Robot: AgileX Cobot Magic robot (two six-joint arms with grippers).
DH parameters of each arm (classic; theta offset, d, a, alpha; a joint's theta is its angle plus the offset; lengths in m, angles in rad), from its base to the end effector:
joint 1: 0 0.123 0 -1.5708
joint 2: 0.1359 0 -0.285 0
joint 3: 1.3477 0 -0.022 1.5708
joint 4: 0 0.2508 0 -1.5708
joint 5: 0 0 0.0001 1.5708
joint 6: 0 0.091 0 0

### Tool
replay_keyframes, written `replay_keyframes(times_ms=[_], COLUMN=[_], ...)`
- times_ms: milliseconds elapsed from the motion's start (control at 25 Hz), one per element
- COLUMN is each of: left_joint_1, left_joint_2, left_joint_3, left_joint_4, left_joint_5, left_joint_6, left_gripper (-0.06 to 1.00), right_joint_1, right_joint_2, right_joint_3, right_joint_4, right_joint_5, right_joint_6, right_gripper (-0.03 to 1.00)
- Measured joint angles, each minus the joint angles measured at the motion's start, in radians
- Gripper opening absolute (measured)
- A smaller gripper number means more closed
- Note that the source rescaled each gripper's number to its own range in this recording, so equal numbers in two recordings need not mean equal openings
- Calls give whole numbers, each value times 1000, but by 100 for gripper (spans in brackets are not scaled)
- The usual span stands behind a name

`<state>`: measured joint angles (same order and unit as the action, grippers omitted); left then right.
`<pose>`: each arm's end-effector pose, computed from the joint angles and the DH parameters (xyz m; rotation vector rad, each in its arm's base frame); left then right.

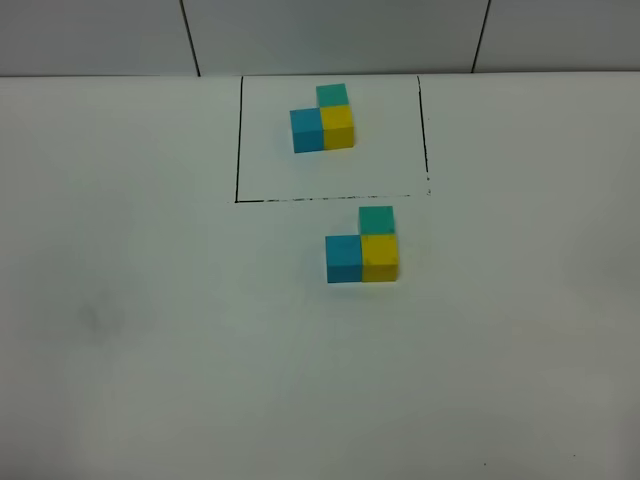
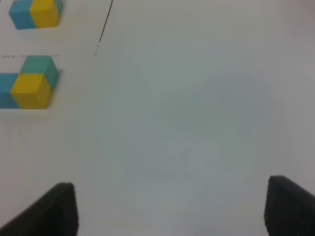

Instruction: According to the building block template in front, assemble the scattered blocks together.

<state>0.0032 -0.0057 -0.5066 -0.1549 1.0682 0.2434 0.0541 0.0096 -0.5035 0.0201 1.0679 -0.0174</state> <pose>-0.0073 -0.0123 0.2793 0.2521 2.0142 -0.0299 -0.0041 0.0014 0.2777 -0.0745 2.0564 0.0468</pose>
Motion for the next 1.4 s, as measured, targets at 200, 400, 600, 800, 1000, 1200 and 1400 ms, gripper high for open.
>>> replay_keyframes(times_ms=[200,400,600,800,1000,1200,1400], left_joint_1=[0,0,-7,-9,-9,-9,-9], left_joint_2=[0,0,0,0,0,0,0], left_joint_3=[0,0,0,0,0,0,0], left_joint_4=[0,14,52,53,55,55,55], left_joint_5=[-2,-3,-4,-5,-5,-5,-5], left_joint_6=[-28,-56,-109,-111,-111,-111,-111], left_gripper=[86,86,86,86,86,86,86], right_joint_1=[0,0,0,0,0,0,0], right_joint_2=[0,0,0,0,0,0,0], right_joint_3=[0,0,0,0,0,0,0], right_joint_4=[0,0,0,0,0,0,0], right_joint_5=[0,0,0,0,0,0,0], right_joint_6=[0,1,1,1,1,1,1], right_gripper=[58,58,58,58,58,58,58])
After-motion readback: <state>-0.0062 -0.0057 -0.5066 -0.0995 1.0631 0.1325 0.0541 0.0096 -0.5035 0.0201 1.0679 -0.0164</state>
